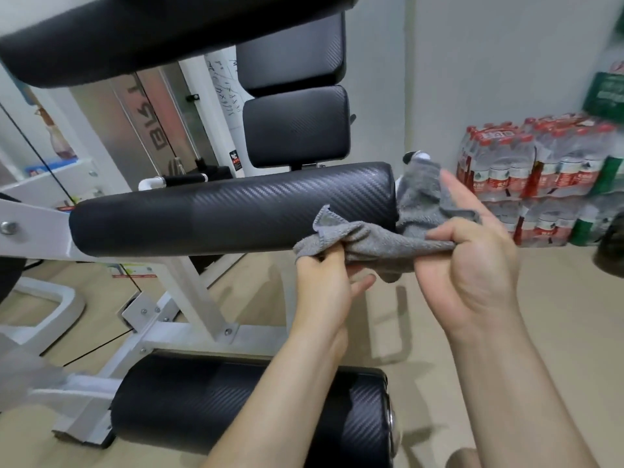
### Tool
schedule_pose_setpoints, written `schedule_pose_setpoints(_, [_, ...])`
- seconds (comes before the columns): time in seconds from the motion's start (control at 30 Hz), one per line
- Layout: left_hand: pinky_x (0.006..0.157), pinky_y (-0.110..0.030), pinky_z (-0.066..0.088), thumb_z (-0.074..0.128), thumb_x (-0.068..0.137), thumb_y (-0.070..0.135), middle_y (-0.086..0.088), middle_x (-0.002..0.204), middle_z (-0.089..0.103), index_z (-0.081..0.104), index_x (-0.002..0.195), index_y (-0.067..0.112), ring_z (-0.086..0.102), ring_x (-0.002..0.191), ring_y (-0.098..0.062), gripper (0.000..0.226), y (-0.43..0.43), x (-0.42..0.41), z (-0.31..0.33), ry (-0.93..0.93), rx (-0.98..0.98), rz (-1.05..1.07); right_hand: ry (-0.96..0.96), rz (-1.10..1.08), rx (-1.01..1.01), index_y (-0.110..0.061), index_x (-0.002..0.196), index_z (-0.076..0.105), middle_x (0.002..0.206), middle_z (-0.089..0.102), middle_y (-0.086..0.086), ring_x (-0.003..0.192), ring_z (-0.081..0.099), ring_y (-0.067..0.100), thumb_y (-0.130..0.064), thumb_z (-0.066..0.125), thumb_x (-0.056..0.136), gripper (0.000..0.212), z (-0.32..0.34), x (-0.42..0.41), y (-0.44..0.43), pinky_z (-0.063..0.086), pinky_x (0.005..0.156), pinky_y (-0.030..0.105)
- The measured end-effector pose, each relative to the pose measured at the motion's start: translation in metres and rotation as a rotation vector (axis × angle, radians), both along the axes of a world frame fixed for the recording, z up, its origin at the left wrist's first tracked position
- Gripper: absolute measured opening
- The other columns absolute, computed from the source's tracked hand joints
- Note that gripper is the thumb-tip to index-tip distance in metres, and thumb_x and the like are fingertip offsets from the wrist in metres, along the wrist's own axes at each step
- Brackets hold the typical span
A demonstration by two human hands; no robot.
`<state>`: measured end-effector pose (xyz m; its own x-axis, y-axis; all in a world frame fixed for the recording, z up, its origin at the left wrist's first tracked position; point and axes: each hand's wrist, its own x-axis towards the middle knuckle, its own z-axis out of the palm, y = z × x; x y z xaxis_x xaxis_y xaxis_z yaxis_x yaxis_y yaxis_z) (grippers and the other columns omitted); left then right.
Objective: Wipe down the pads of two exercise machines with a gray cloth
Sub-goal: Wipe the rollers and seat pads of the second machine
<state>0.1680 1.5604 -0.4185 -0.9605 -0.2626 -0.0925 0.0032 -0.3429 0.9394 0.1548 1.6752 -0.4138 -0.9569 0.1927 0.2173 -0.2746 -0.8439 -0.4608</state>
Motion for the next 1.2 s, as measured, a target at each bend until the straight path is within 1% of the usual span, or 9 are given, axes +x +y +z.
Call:
schedule_pose_setpoints(0.13, [0.069, -0.029, 0.057, 0.057, 0.091, 0.013, -0.004, 0.106, 0.071, 0.065, 0.111, 0.016, 0.068, 0.092, -0.017, 0.021, -0.02, 0.022, 0.011, 0.17, -0.356, 0.231, 0.173, -0.299, 0.795, -0.014, 0.138, 0.049, 0.144, 0.049, -0.002, 0.132, 0.041, 0.0, 0.01, 0.041, 0.085, 0.059, 0.038, 0.003, -0.022, 0.03, 0.113, 0.021])
schedule_pose_setpoints(0.3, [0.094, -0.035, 0.046, 0.048, 0.091, 0.037, -0.005, 0.112, 0.06, 0.058, 0.115, 0.008, 0.055, 0.107, -0.019, 0.039, -0.05, -0.021, 0.055, 0.598, -1.197, 0.303, 0.327, -0.783, 1.643, -0.016, 0.136, 0.052, 0.146, 0.047, -0.002, 0.136, 0.039, 0.012, -0.032, 0.033, 0.094, 0.048, 0.031, -0.03, -0.047, 0.017, 0.114, 0.035])
schedule_pose_setpoints(0.47, [0.092, -0.042, 0.042, 0.027, 0.092, 0.039, -0.005, 0.105, 0.06, 0.058, 0.11, 0.013, 0.054, 0.103, -0.026, 0.045, -0.053, -0.048, 0.044, 0.541, -1.618, 0.274, 0.391, -0.984, 1.655, -0.01, 0.097, 0.068, 0.104, 0.07, 0.003, 0.099, 0.062, 0.024, -0.024, 0.037, 0.091, 0.034, 0.039, -0.046, -0.042, 0.042, 0.09, 0.038])
schedule_pose_setpoints(0.63, [0.073, -0.035, 0.033, 0.026, 0.091, 0.04, -0.012, 0.097, 0.068, 0.054, 0.083, 0.018, 0.059, 0.092, -0.034, 0.036, -0.041, -0.051, 0.071, 0.46, -1.706, 0.31, 0.229, -0.48, 1.787, -0.011, 0.059, 0.046, 0.06, 0.055, 0.002, 0.068, 0.049, 0.025, -0.024, 0.039, 0.093, 0.037, 0.071, -0.069, -0.029, 0.039, 0.065, 0.039])
schedule_pose_setpoints(0.73, [0.076, -0.036, 0.029, 0.027, 0.096, 0.04, -0.017, 0.122, 0.062, 0.061, 0.108, 0.016, 0.056, 0.108, -0.036, 0.044, -0.028, -0.072, 0.093, 0.221, -1.722, 0.098, 0.067, -0.165, 1.542, -0.016, 0.052, 0.042, 0.043, 0.05, -0.005, 0.054, 0.042, 0.014, -0.022, 0.043, 0.094, 0.042, 0.084, -0.091, -0.02, 0.035, 0.064, 0.033])
schedule_pose_setpoints(0.8, [0.077, -0.036, 0.03, 0.028, 0.096, 0.041, -0.016, 0.13, 0.058, 0.059, 0.12, 0.017, 0.054, 0.113, -0.035, 0.046, -0.024, -0.084, 0.103, 0.105, -1.707, -0.019, -0.001, -0.196, 1.513, -0.012, 0.07, 0.055, 0.069, 0.062, -0.001, 0.069, 0.051, 0.016, -0.021, 0.041, 0.095, 0.03, 0.085, -0.098, -0.019, 0.035, 0.072, 0.032])
schedule_pose_setpoints(0.9, [0.074, -0.036, 0.028, 0.024, 0.098, 0.038, -0.015, 0.123, 0.061, 0.059, 0.112, 0.017, 0.056, 0.107, -0.035, 0.043, -0.019, -0.073, 0.1, 0.137, -1.781, -0.02, 0.065, -0.82, 1.706, -0.011, 0.123, 0.052, 0.125, 0.056, 0.011, 0.113, 0.052, 0.03, -0.031, 0.044, 0.095, 0.035, 0.083, -0.08, -0.013, 0.04, 0.092, 0.039])
schedule_pose_setpoints(1.07, [0.078, -0.037, 0.038, 0.025, 0.09, 0.034, -0.008, 0.108, 0.059, 0.054, 0.121, 0.012, 0.053, 0.1, -0.028, 0.048, -0.051, -0.024, 0.068, 0.516, -1.932, 0.12, 0.55, -0.775, 1.943, -0.02, 0.098, 0.055, 0.097, 0.066, -0.001, 0.096, 0.06, 0.026, -0.045, 0.025, 0.097, 0.04, 0.067, -0.03, -0.037, 0.042, 0.08, 0.04])
schedule_pose_setpoints(1.2, [0.079, -0.039, 0.043, 0.02, 0.087, 0.034, -0.008, 0.105, 0.063, 0.057, 0.106, 0.014, 0.058, 0.098, -0.032, 0.046, -0.074, -0.044, 0.077, 0.385, -1.86, 0.076, 0.513, -0.576, 2.201, -0.024, 0.108, 0.054, 0.112, 0.066, 0.001, 0.107, 0.059, 0.03, -0.061, 0.011, 0.095, 0.058, 0.081, -0.052, -0.047, 0.042, 0.079, 0.042])
